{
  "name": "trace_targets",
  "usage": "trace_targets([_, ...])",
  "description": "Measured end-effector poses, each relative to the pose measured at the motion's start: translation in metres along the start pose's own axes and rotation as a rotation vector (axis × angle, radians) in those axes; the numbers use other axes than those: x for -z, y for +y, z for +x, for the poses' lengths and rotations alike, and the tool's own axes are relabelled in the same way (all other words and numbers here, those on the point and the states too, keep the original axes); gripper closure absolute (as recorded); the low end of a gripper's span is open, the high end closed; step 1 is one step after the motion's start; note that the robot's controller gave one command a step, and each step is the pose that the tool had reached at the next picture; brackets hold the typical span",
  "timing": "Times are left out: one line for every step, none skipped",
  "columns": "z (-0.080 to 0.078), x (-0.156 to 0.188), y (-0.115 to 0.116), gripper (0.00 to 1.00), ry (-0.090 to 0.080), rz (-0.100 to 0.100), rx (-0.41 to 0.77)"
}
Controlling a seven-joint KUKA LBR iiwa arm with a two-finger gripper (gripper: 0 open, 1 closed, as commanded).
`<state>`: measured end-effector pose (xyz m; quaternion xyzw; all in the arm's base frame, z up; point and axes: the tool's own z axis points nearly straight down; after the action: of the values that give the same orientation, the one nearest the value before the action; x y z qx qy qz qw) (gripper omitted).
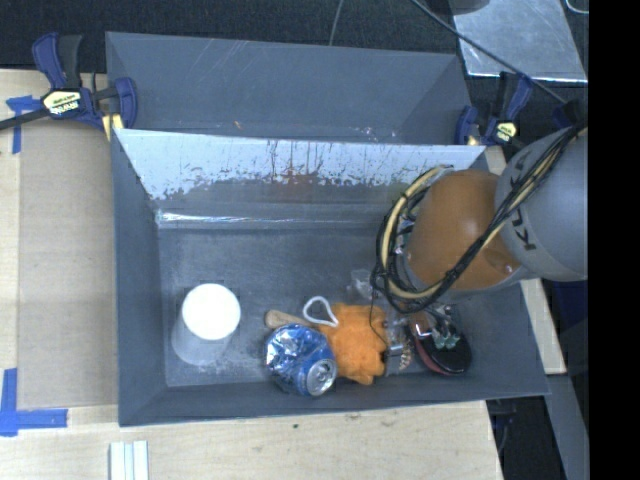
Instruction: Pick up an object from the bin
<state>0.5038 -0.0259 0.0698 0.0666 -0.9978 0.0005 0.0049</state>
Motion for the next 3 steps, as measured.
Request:
trace_targets([-0.004, 0.004, -0.001, 1.00, -0.016, 0.002, 0.000])
trace_targets([-0.004, 0.003, 0.000, 0.00, -0.015, 0.000, 0.000])
trace_targets([-0.018, 0.006, 0.052, 0.00, -0.021, 0.000, 0.022])
